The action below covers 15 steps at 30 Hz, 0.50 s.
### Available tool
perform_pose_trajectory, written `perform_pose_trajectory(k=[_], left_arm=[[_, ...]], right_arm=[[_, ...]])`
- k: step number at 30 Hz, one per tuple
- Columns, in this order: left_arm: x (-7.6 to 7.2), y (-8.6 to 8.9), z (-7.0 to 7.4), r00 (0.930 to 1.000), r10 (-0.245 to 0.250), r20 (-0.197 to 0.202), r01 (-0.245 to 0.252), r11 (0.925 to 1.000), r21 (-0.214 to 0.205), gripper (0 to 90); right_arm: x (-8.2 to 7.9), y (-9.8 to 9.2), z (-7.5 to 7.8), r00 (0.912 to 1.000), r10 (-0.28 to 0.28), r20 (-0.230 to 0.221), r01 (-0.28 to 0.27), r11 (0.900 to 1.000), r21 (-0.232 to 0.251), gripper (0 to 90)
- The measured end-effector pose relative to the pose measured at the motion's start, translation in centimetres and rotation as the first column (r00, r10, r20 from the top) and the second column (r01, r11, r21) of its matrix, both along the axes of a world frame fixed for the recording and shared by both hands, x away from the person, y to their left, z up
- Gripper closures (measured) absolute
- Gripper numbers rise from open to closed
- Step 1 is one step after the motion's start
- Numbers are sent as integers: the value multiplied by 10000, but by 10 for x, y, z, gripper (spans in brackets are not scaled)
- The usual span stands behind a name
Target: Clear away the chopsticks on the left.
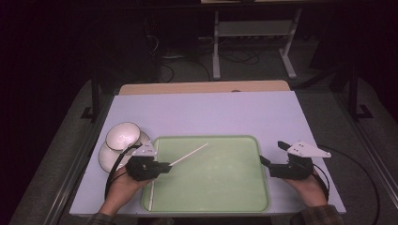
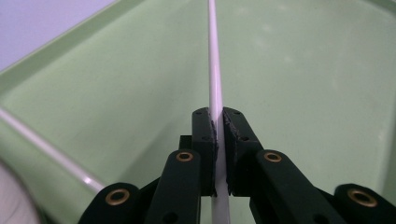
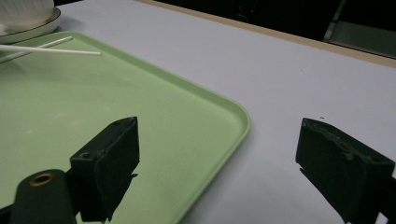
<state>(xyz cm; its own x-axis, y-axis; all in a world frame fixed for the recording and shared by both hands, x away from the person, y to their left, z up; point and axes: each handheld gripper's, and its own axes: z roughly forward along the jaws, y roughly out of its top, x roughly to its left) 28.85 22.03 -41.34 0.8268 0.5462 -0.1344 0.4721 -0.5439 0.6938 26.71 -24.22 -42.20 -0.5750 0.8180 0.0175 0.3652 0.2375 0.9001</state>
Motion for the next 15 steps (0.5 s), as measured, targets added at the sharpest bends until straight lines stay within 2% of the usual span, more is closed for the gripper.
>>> perform_pose_trajectory(k=[8, 15], left_arm=[[12, -20, -10, 9994, -167, -291, 166, 9999, -50, 839], [17, -37, -17, 9991, -286, -311, 295, 9991, 293, 837]], right_arm=[[0, 0, 0, 10000, 6, -1, -6, 10000, 28, 128], [0, 0, 0, 10000, 32, 24, -32, 10000, 41, 127]])
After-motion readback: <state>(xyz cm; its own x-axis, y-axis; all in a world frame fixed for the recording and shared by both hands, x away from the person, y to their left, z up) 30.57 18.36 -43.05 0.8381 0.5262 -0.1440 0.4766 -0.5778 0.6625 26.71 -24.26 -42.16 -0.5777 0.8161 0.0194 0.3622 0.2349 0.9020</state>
